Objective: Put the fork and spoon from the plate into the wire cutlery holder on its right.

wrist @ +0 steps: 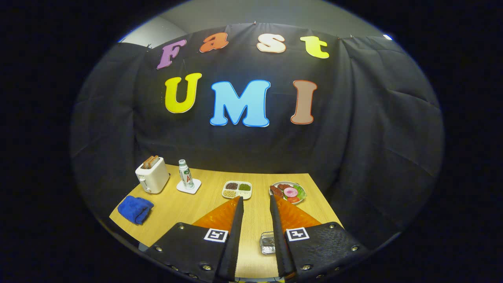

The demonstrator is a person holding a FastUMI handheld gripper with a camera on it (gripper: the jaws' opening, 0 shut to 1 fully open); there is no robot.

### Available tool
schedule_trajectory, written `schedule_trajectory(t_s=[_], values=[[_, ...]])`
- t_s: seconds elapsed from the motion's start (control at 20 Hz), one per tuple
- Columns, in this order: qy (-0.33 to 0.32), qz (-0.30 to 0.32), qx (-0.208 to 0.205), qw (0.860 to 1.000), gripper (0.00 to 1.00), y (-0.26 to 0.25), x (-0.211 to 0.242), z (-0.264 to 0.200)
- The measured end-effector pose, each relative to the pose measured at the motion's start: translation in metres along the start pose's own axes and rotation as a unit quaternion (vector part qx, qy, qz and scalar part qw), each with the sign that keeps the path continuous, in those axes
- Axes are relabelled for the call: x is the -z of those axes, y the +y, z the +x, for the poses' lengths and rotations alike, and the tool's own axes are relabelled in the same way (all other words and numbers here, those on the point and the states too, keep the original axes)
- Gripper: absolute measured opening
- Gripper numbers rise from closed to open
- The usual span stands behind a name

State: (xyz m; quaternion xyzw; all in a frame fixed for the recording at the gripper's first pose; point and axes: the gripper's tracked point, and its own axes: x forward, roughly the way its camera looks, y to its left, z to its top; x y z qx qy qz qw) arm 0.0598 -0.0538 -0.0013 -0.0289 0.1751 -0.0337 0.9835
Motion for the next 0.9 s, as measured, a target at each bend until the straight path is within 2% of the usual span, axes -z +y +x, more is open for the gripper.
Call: schedule_trajectory(t_s=[0.15,0.2,0.25,0.4,0.45,0.5,0.9], values=[[-0.042,0.012,0.006,0.999,0.39,0.012,-0.010,-0.013],[-0.061,0.005,0.020,0.998,0.40,0.009,-0.017,-0.013],[-0.073,-0.004,0.027,0.997,0.52,0.006,-0.019,-0.018],[-0.082,-0.027,0.029,0.996,0.53,0.016,-0.015,-0.021],[-0.085,-0.028,0.023,0.996,0.64,0.021,-0.015,-0.021],[-0.091,-0.028,0.022,0.995,0.67,0.025,-0.017,-0.022],[-0.144,0.006,0.036,0.989,0.67,0.026,-0.029,-0.022]])
